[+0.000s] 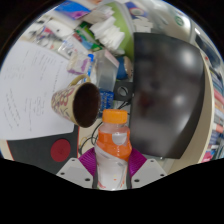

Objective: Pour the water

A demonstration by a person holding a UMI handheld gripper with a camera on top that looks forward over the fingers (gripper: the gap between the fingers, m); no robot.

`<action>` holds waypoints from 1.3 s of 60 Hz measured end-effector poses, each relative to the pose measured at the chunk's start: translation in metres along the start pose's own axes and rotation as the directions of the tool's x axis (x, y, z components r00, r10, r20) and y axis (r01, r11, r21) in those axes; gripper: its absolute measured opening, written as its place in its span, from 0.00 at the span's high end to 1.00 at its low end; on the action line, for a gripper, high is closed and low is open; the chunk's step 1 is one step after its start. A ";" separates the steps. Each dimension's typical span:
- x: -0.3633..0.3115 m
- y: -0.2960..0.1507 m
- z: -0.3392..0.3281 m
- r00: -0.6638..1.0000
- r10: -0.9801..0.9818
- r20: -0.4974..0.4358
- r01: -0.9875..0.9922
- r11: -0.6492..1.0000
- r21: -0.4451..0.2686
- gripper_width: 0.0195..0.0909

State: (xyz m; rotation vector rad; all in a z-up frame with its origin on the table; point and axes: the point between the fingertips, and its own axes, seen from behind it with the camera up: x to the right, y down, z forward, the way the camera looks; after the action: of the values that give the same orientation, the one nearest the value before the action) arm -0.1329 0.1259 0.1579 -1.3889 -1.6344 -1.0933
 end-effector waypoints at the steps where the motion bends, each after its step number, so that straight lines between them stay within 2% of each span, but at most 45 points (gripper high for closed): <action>1: 0.002 0.001 -0.003 0.999 0.053 0.007 -0.053 0.999 0.002 0.73; 10: 0.020 0.000 -0.024 0.850 0.523 0.060 -0.526 0.849 0.051 0.73; 18: 0.033 0.012 -0.026 0.560 0.819 0.123 -0.828 0.552 0.095 0.73; 27: 0.018 0.034 -0.015 0.187 0.966 0.178 -0.981 0.174 0.087 0.73; 33: -0.006 0.041 -0.002 0.038 0.983 0.180 -0.998 0.028 0.063 0.73; 40: -0.029 0.046 0.014 -0.010 0.980 0.197 -0.999 -0.020 0.047 0.74; 51: -0.040 0.040 0.030 -0.016 0.980 0.197 -0.994 -0.038 0.105 0.71; 57: -0.047 0.036 0.038 -0.041 0.978 0.204 -0.992 -0.064 0.111 0.70; 60: -0.059 0.034 0.041 -0.043 0.977 0.207 -0.994 -0.062 0.087 0.68; 67: -0.060 0.039 0.034 -0.048 0.981 0.188 -0.989 -0.073 0.129 0.67; 73: -0.062 0.040 0.029 -0.044 0.983 0.177 -0.986 -0.071 0.151 0.57; 78: -0.065 0.042 0.027 -0.035 0.985 0.169 -0.989 -0.059 0.136 0.48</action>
State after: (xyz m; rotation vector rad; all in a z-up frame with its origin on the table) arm -0.0813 0.1283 0.0944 -1.8283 -0.2237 0.0956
